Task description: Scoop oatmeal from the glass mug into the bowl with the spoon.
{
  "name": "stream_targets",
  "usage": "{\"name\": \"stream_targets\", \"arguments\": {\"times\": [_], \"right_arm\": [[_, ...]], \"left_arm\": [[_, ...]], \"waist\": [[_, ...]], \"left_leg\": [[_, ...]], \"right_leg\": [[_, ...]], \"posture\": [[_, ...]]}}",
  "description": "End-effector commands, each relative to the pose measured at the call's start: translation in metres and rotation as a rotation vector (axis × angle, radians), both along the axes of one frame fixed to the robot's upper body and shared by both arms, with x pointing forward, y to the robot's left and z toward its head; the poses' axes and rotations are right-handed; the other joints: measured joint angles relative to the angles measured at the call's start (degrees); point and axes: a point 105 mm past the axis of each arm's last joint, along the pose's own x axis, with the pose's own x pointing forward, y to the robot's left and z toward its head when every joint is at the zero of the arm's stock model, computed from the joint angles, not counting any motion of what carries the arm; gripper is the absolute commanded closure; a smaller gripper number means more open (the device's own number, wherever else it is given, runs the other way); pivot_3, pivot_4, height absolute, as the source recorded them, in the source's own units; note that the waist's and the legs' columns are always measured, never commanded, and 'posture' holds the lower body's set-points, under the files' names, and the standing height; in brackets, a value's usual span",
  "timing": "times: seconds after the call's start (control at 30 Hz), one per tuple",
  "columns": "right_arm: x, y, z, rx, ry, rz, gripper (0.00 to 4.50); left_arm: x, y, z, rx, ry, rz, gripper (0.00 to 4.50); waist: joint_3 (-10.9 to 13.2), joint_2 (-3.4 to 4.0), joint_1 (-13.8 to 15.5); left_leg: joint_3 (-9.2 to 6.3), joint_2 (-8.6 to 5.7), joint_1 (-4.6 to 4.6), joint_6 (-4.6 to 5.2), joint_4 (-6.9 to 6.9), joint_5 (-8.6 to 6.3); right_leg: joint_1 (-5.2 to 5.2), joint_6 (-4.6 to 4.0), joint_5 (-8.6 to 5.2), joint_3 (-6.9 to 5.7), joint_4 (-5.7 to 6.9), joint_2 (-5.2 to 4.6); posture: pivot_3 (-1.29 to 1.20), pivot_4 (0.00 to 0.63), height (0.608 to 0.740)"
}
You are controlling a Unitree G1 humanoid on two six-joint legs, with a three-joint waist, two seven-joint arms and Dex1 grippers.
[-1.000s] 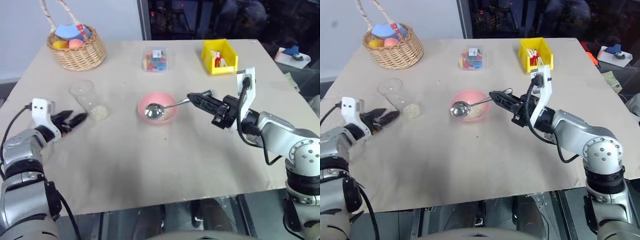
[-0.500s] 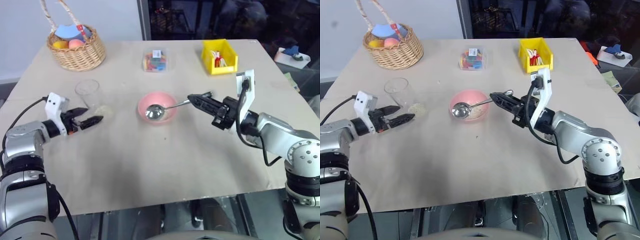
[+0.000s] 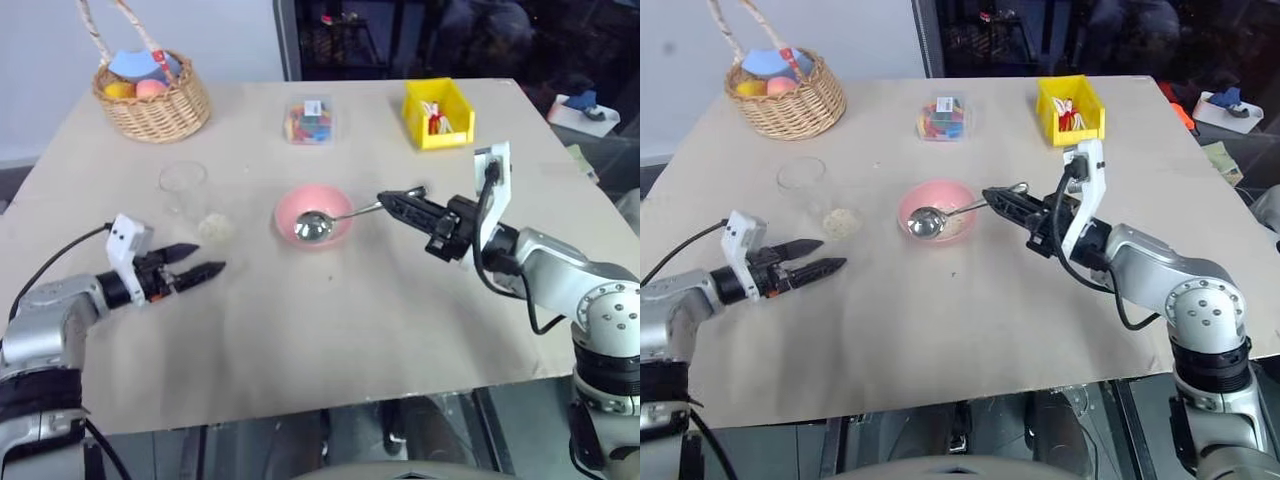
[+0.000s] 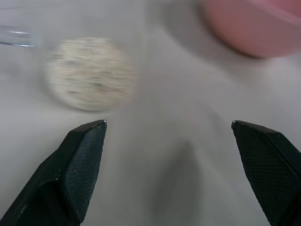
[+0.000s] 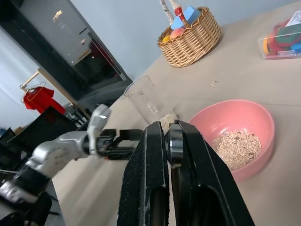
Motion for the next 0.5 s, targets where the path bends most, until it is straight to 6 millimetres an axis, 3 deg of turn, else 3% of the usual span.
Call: {"name": "stream_targets", "arguments": {"times": [0.03, 0.17, 0.5], "right_arm": [[-0.006, 0.001, 0.014, 0.030, -0.058, 0.024, 4.50], [-0.004, 0.006, 0.015, 0.034, -0.057, 0.048, 4.50], [-0.001, 0.010, 0.017, 0.029, -0.063, 0.063, 4.50]], "left_arm": [[-0.005, 0.011, 0.023, -0.030, -0.076, 0.101, 0.05], [0.000, 0.062, 0.025, 0.016, -0.141, 0.408, 0.05], [0.039, 0.079, 0.049, 0.084, -0.223, 0.450, 0.05]], "waist": [[0.00, 0.01, 0.03], [0.00, 0.01, 0.02], [-0.01, -0.01, 0.43]], "left_leg": [[-0.01, 0.00, 0.02, 0.00, 0.00, 0.00], [0.01, 0.00, 0.06, 0.00, 0.00, 0.00], [0.20, -0.23, -0.05, 0.00, 0.00, 0.00]], "right_leg": [[0.01, 0.00, 0.00, -0.01, 0.00, 0.00], [0.02, 0.00, -0.01, 0.00, 0.01, 0.03], [0.02, 0.00, 0.01, -0.05, -0.10, 0.01]], "posture": [[0.00, 0.150, 0.740], [0.00, 0.150, 0.740], [0.00, 0.150, 0.740]]}}
